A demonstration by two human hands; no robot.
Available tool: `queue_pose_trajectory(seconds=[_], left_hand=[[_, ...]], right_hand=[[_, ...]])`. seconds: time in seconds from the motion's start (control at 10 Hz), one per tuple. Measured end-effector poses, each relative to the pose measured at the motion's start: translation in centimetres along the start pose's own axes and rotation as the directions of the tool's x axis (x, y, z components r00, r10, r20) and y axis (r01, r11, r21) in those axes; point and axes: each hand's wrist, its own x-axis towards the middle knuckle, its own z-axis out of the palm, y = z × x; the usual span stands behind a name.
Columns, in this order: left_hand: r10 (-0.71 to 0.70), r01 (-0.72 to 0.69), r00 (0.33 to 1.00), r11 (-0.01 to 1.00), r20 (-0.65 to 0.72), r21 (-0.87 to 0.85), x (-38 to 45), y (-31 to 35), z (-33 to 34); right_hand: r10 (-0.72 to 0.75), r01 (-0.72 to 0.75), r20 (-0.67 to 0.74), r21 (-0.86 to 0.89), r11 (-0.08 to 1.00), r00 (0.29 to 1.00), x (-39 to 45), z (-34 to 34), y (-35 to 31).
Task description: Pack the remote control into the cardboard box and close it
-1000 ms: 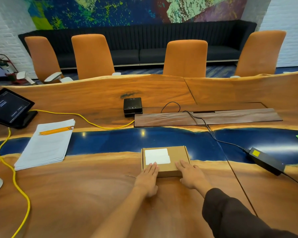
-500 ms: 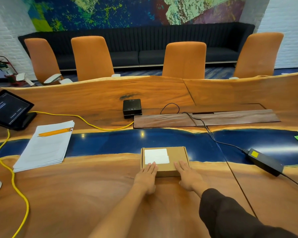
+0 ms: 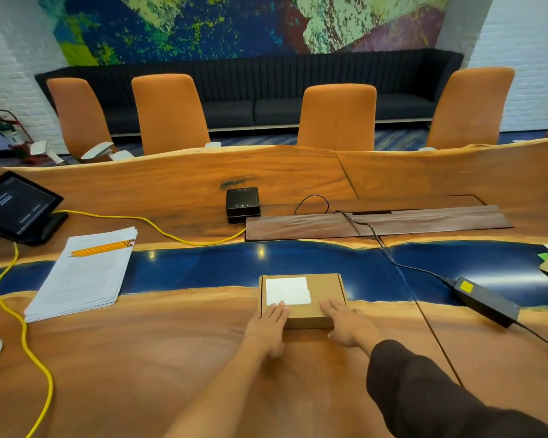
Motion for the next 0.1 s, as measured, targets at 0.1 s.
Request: queue_pose_trajectory(seconds=[0.1], left_hand=[[0.011,-0.011,1.000,1.000,0.013,0.014,-0.09,-0.46,-0.85]], right_hand=[[-0.023,0.023,-0.035,-0.019,1.000,0.999,0.06,-0.82,0.15]])
